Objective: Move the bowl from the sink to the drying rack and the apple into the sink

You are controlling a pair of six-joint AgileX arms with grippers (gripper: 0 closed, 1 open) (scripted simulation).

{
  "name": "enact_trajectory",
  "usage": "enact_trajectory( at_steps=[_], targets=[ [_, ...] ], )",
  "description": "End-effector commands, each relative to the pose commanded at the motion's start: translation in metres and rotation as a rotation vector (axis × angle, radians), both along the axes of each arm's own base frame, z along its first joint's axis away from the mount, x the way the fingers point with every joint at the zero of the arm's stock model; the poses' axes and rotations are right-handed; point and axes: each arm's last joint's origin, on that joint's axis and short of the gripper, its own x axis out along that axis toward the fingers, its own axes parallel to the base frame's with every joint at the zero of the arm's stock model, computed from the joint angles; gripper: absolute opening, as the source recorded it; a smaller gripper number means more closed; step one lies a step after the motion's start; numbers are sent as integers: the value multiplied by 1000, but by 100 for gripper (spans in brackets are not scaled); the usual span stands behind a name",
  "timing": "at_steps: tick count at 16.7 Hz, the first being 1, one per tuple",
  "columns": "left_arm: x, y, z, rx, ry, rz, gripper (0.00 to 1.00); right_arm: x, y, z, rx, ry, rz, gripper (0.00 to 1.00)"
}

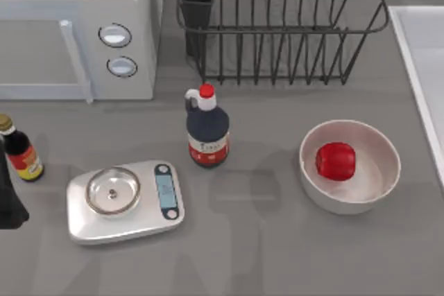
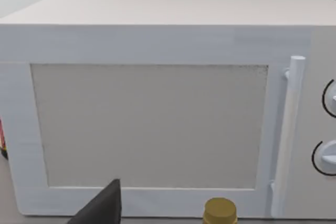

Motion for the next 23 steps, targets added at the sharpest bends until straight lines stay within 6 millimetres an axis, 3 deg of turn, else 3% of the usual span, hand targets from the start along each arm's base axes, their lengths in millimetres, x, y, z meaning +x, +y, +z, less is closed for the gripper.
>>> enact_trajectory(
  at_steps=[3, 7, 10, 14, 16, 18, 23],
  targets=[
    [0, 0, 0, 0, 0, 0, 100, 49, 53, 6, -143, -191, 69, 0],
    [0, 0, 0, 0, 0, 0, 100, 94, 156, 20, -221, -550, 143, 0],
    [0, 0, 0, 0, 0, 0, 100, 98, 245, 34, -158, -841, 172, 0],
    [0, 0, 0, 0, 0, 0, 100, 67, 344, 52, 38, -1145, 161, 0],
    [0, 0, 0, 0, 0, 0, 100, 48, 376, 58, 140, -1241, 139, 0],
    [0, 0, 0, 0, 0, 0, 100, 32, 396, 63, 218, -1299, 120, 0],
    [0, 0, 0, 0, 0, 0, 100, 24, 404, 65, 255, -1321, 111, 0]
  ],
)
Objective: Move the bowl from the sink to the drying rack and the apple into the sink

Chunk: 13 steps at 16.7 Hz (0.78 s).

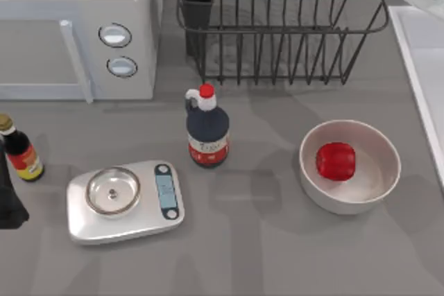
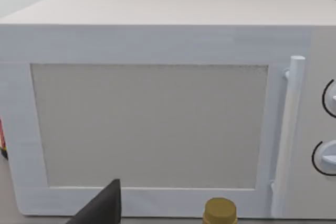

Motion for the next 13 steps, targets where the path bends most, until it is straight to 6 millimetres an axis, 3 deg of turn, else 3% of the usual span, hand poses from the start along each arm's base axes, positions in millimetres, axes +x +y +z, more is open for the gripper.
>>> enact_trajectory(
  at_steps=[2, 5, 8, 13],
  targets=[
    [0, 0, 0, 0, 0, 0, 100, 1, -1, 0, 2, 0, 2, 0],
    [0, 0, 0, 0, 0, 0, 100, 16, 6, -20, -5, 7, -1, 0],
    [0, 0, 0, 0, 0, 0, 100, 40, 15, -57, 2, -1, 2, 0],
    [0, 0, 0, 0, 0, 0, 100, 82, 14, -142, 6, -6, 2, 0]
  ],
)
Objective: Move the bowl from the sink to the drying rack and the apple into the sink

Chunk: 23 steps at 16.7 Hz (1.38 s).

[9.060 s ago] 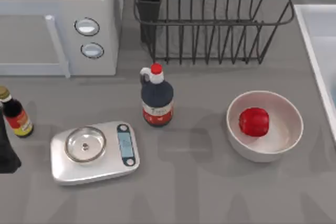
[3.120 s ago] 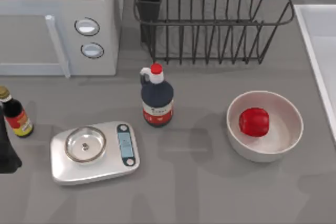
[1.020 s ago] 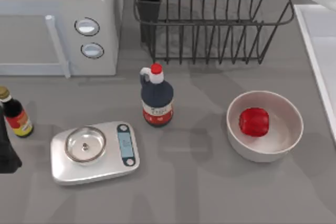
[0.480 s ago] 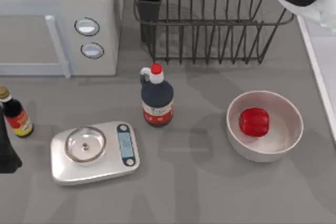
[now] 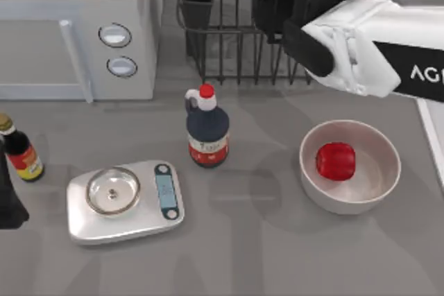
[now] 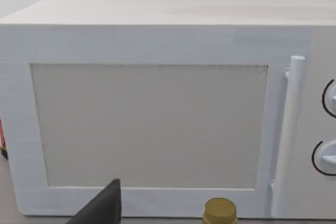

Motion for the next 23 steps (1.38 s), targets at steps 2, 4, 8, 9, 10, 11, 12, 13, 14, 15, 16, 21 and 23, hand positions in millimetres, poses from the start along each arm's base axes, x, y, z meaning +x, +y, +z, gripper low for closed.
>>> enact_trajectory(
  at_steps=[2, 4, 8, 9, 10, 11, 12, 13, 14, 15, 16, 21, 23],
  targets=[
    [0, 0, 0, 0, 0, 0, 100, 11, -6, -30, 1, -2, -1, 0],
    [0, 0, 0, 0, 0, 0, 100, 16, -12, -51, -4, 3, -2, 0],
    [0, 0, 0, 0, 0, 0, 100, 18, -15, -58, -6, 6, -2, 0],
    [0, 0, 0, 0, 0, 0, 100, 18, -15, -58, -6, 6, -2, 0],
    [0, 0, 0, 0, 0, 0, 100, 18, -15, -58, -6, 6, -2, 8],
    [0, 0, 0, 0, 0, 0, 100, 18, -15, -58, -6, 6, -2, 15],
    [0, 0, 0, 0, 0, 0, 100, 18, -15, -58, -6, 6, -2, 23],
    [0, 0, 0, 0, 0, 0, 100, 18, -15, -58, -6, 6, -2, 30],
    [0, 0, 0, 0, 0, 0, 100, 18, -15, -58, -6, 6, -2, 38],
    [0, 0, 0, 0, 0, 0, 100, 18, -15, -58, -6, 6, -2, 45],
    [0, 0, 0, 0, 0, 0, 100, 18, -15, -58, -6, 6, -2, 53],
    [0, 0, 0, 0, 0, 0, 100, 18, -15, -58, -6, 6, -2, 90],
    [0, 0, 0, 0, 0, 0, 100, 18, -15, -58, -6, 6, -2, 100]
  ],
)
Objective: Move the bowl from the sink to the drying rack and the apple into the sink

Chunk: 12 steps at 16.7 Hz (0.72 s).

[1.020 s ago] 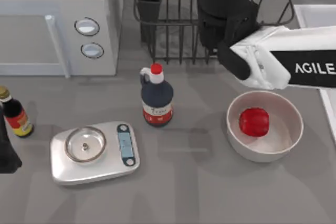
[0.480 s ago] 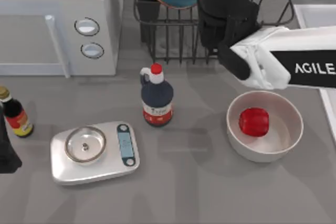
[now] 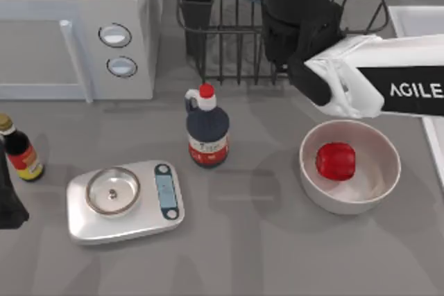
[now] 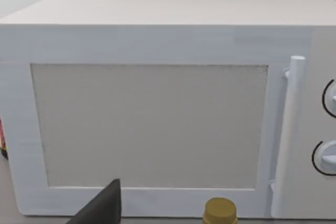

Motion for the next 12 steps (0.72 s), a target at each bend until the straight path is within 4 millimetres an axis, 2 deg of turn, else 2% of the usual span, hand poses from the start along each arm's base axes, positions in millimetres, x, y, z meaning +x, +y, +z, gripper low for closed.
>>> enact_trajectory(
  at_steps=[9, 10, 12],
  targets=[
    [0, 0, 0, 0, 0, 0, 100, -1, 1, 0, 0, 0, 3, 100],
    [0, 0, 0, 0, 0, 0, 100, 0, -4, 1, -4, 6, -2, 100],
    [0, 0, 0, 0, 0, 0, 100, 0, -26, 4, -25, 38, -22, 100]
  ],
)
